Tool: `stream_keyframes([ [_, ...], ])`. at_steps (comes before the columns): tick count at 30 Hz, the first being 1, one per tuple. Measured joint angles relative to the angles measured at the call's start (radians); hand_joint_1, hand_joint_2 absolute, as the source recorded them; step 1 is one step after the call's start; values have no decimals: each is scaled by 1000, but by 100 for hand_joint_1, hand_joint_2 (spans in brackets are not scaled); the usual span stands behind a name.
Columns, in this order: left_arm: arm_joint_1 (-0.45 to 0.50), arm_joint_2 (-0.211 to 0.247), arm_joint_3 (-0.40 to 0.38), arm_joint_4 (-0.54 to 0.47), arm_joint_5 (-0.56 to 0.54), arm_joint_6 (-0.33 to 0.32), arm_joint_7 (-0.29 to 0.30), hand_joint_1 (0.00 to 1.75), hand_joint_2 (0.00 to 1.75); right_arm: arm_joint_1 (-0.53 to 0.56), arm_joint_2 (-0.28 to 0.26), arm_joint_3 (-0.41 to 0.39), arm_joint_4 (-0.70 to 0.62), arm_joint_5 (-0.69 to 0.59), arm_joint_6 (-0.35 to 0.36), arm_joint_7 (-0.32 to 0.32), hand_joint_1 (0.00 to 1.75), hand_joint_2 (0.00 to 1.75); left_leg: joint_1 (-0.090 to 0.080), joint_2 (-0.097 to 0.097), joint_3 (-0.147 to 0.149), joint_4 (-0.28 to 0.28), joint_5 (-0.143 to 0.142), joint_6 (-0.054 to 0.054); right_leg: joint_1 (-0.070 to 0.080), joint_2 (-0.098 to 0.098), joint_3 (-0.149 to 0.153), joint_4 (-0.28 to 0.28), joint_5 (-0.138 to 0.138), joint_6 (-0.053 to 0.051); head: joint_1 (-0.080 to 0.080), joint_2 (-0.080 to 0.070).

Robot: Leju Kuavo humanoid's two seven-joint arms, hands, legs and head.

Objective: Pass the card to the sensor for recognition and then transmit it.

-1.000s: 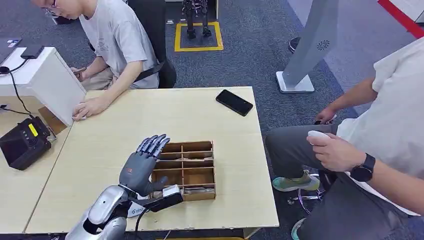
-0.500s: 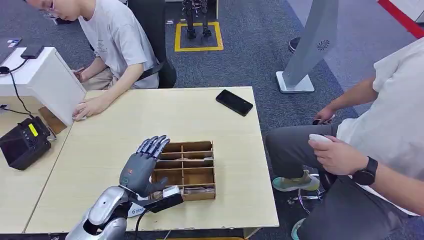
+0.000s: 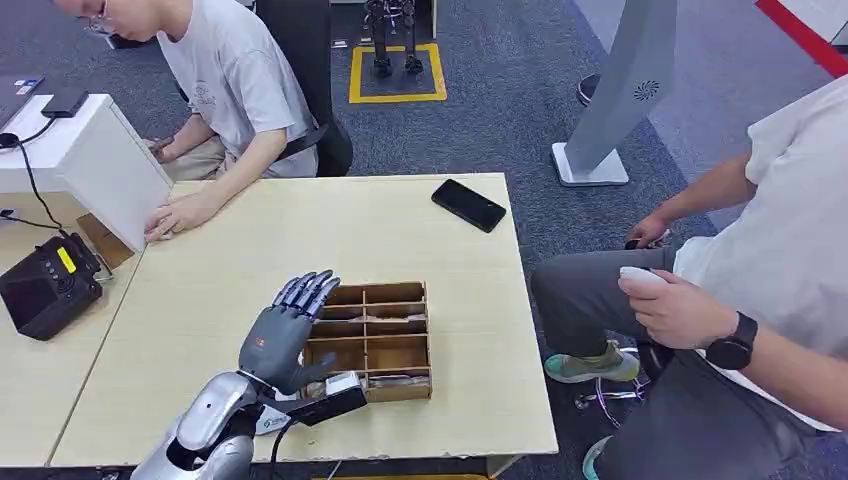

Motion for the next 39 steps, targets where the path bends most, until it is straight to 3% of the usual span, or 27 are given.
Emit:
stream_keyframes([
  [35, 11, -16, 29, 0, 36, -11, -2, 175, 175, -1, 0, 0, 6, -25, -3, -35, 0, 175, 0, 0, 0, 0, 0, 0, 0, 0, 0, 0, 0, 0, 0, 0],
  [39, 14, -16, 33, -4, 82, -29, -7, 175, 175, -1, 4, 0, 20, -34, 4, -51, 0, 175, 0, 0, 0, 0, 0, 0, 0, 0, 0, 0, 0, 0, 0, 0],
])
